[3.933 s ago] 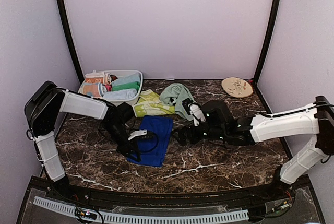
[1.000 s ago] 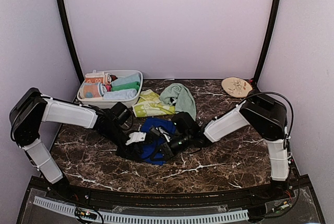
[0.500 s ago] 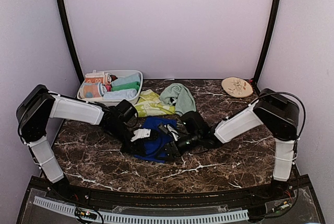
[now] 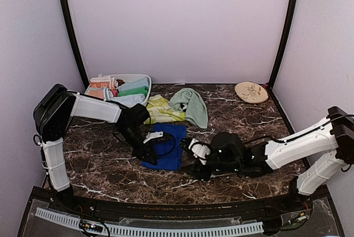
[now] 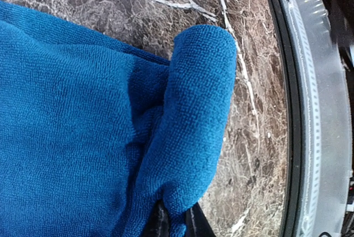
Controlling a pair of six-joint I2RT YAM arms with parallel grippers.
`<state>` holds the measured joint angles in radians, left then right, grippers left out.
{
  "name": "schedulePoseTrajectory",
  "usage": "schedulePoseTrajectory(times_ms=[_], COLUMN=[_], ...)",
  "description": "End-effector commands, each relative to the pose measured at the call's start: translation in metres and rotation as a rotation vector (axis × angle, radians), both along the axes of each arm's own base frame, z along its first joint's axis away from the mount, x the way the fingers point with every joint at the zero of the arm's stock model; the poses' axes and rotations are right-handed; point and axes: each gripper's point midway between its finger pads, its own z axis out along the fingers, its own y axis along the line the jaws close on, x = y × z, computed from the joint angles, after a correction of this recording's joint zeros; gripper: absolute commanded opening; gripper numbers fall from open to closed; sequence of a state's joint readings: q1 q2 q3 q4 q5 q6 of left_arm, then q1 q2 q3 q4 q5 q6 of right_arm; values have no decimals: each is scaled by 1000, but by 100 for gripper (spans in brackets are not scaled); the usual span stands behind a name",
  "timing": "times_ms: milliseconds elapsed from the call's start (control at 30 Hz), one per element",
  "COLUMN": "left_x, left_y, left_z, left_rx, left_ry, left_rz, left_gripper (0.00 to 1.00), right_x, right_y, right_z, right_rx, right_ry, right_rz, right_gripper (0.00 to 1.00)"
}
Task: Roll the towels
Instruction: Roll the towel at the center of the board.
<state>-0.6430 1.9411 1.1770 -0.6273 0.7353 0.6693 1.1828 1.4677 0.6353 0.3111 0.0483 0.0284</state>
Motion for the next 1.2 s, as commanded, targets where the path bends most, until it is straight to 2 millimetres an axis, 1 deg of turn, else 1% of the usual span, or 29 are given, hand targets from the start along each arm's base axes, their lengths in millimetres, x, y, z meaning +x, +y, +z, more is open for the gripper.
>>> schedulePoseTrajectory(times_ms=[0, 100, 167, 300, 400, 567, 667, 767, 900, 967, 1033, 1100, 1167], left_x=[-34, -43, -52, -62, -64, -61, -58, -55, -52, -42, -33, -23, -14], left_y=[19, 22, 25, 36, 39, 37, 37, 38, 41, 46, 49, 53, 57], left_z=[-9, -4, 0, -4, -6, -4, -5, -7, -1, 3, 12, 24, 34], left_rx=[113, 113, 112, 148, 161, 145, 145, 143, 108, 89, 45, -16, -66], left_ry=[209, 256, 293, 309, 308, 298, 279, 254, 218, 206, 187, 138, 70], left_rz=[11, 1, -16, -23, -21, -31, -34, -31, -24, 12, 49, 88, 113], left_gripper=[9, 10, 10, 10, 10, 12, 15, 22, 30, 35, 43, 54, 57], right_x=[-20, -40, -46, -50, -48, -36, -31, -24, -14, -13, -14, -13, -14], right_y=[28, 56, 72, 96, 106, 112, 112, 110, 105, 104, 104, 102, 99], right_z=[5, -7, -12, -23, -36, -55, -66, -76, -84, -87, -91, -95, -97], right_rx=[-215, -323, -351, -359, -381, -398, -410, -400, -380, -369, -360, -354, -344], right_ry=[-374, -524, -595, -652, -687, -679, -666, -597, -491, -434, -371, -301, -227], right_rz=[100, 210, 252, 317, 347, 352, 353, 334, 304, 302, 301, 292, 296], right_gripper=[55, 53, 52, 51, 50, 48, 43, 36, 23, 17, 14, 10, 7])
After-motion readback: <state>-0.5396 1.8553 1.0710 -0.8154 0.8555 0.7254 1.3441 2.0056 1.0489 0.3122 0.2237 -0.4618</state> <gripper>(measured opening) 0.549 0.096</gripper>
